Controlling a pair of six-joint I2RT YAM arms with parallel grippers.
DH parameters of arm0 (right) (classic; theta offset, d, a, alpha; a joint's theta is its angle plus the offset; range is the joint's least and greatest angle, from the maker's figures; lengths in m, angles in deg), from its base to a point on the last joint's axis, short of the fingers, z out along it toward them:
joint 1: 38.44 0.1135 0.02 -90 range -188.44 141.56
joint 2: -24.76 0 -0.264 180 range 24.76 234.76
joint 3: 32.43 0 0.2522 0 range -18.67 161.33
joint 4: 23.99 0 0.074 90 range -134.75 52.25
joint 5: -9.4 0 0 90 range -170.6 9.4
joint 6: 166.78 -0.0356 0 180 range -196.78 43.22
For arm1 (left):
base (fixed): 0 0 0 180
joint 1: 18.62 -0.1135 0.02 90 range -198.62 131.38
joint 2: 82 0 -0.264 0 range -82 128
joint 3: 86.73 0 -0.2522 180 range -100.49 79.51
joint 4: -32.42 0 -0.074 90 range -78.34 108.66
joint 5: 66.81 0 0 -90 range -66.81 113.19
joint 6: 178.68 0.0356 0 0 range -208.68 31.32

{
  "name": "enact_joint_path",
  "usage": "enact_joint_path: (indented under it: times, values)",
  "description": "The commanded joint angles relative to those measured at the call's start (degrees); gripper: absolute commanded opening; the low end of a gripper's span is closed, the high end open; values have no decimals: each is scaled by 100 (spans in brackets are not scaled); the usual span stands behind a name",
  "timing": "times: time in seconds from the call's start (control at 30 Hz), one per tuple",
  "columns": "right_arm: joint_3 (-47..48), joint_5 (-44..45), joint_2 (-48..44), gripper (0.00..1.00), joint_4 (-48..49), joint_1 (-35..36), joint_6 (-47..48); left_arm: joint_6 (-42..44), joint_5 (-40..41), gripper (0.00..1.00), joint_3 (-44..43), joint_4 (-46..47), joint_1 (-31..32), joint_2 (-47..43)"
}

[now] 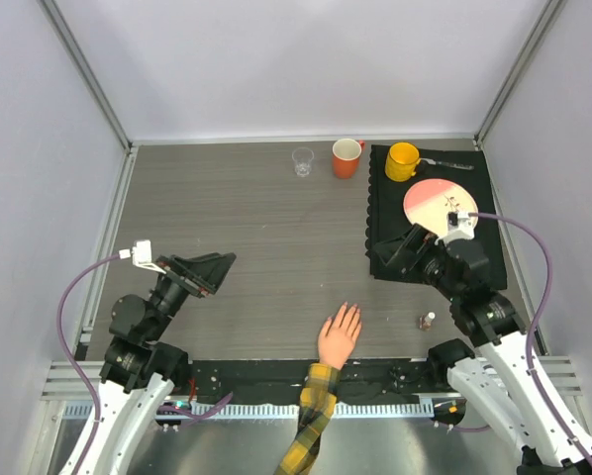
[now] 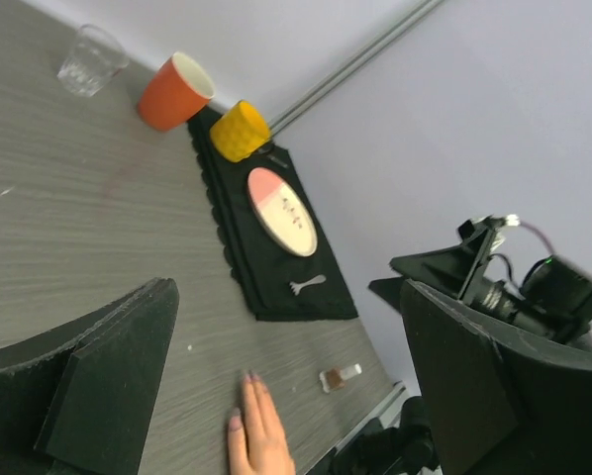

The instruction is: Paint the nails

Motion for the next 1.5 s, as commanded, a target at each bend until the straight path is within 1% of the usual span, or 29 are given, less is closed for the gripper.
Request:
enact_joint_path:
  times: [0.0,0.03,0.07,0.13,0.2,0.23,0.33,0.37,0.43,0.5,0.57,0.63,0.67,0.7,0.73,0.87,0.97,1.0,1.07,1.17,1.27,1.37,1.47]
  values:
    - [967,1232,624,100,-1625,-11,170,483,36,100,-268,-670,25,71]
    - [1125,1419,722,100,-2080,-11,152,675,-43,100,-322,-767,25,97]
    - [1458,1560,819,99,-2302,-11,152,790,-105,100,-374,-942,25,150]
    - [1759,1876,1109,100,-2802,-11,170,1193,-402,100,-498,-1083,16,290]
    - [2023,2044,1267,100,-3032,-11,240,1380,-509,100,-629,-1189,25,387]
    - [2145,2349,1442,100,-3251,-11,240,1450,-553,100,-665,-1268,16,501]
    - [2199,2799,1802,100,-3542,-11,188,1547,-904,100,-753,-1155,25,738]
    - [2173,2861,1891,100,-3596,-20,161,1591,-1114,100,-840,-1120,16,826]
    - [2042,2915,2136,99,-3666,-151,135,1740,-1291,100,-989,-1215,25,1054]
    - [1936,2845,2252,97,-3667,-335,152,2003,-1406,100,-1183,-1347,34,1161]
    - [1752,2626,2278,95,-3640,-765,222,2205,-1397,100,-1253,-1374,174,1257]
    - [1568,2406,2278,88,-3561,-1177,284,2303,-1336,100,-1236,-1357,305,1284]
    - [1497,2213,2296,85,-3535,-1267,284,2303,-1327,100,-1193,-1322,332,1310]
    - [1435,2168,2348,77,-3543,-1302,258,2277,-1353,100,-1166,-1243,394,1328]
    - [1356,2133,2392,77,-3587,-1338,223,2277,-1388,100,-1148,-1225,412,1328]
    - [1180,1861,2647,76,-3754,-1338,205,2382,-1301,100,-1175,-1260,499,1241]
    - [1039,1659,2762,73,-3860,-1329,336,2444,-1266,100,-1192,-1286,587,1196]
    - [1048,1536,2858,70,-3929,-1329,372,2444,-1248,100,-1192,-1278,605,1161]
    - [1074,1587,2955,69,-4035,-1329,407,2470,-1187,100,-1201,-1295,631,1135]
    - [1004,1439,3122,69,-4062,-1320,460,2488,-1186,100,-1192,-1313,710,1082]
    - [986,1280,3429,59,-4010,-1268,530,2505,-1186,100,-1201,-1321,807,1056]
    - [1065,1341,3675,51,-4009,-1233,592,2523,-1178,100,-1210,-1330,842,1029]
    - [1066,1359,3816,49,-3966,-1224,600,2540,-1178,100,-1210,-1348,886,1012]
